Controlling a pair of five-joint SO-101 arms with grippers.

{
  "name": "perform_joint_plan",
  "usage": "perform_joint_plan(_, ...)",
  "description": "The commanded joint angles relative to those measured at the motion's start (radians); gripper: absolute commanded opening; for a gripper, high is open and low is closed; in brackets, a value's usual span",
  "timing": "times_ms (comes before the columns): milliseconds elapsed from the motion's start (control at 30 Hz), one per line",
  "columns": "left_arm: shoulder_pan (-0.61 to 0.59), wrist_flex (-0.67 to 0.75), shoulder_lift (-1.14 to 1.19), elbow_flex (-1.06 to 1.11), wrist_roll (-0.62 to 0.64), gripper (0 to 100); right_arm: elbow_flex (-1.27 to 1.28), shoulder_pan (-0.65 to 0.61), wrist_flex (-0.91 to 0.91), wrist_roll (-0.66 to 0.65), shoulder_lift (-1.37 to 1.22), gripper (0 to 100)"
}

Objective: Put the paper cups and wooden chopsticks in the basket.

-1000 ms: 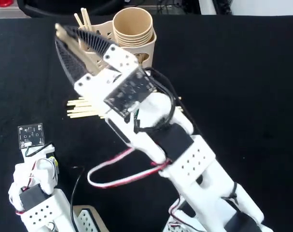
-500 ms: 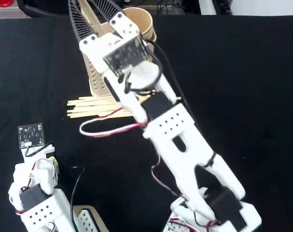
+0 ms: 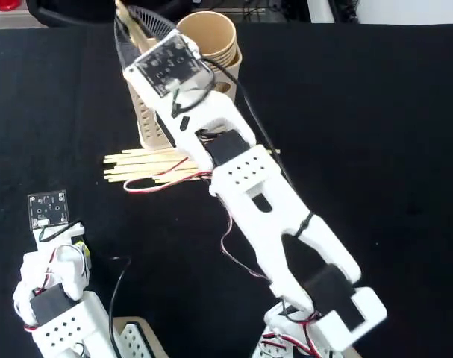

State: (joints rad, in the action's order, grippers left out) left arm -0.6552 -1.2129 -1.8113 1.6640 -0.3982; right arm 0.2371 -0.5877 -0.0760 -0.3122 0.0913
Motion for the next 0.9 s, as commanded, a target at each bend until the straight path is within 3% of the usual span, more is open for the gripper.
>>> perform_joint_plan(0, 0.005, 0.038, -0.003, -0.013, -0.002, 19, -0.093, 0.011, 0.071, -0.003, 0.007, 3.1)
perform_joint_plan(100, 0.008, 0.038, -0.003, -0.012, -0.002, 19, -0.139, 0.009, 0.175, -0.002, 0.007, 13.8)
perform_joint_plan(267, 0.008, 0.038, -0.003, -0.010, -0.002, 19, -0.328, -0.009, 0.591, -0.002, 0.007, 26.6)
perform_joint_plan(700, 0.004, 0.038, -0.003, -0.013, 0.002, 19, -0.871, -0.011, 1.405, -0.005, -0.001, 14.0)
perform_joint_plan(867, 0.005, 0.038, -0.003, -0.012, -0.002, 19, -0.895, -0.064, 1.714, -0.210, -0.001, 16.4)
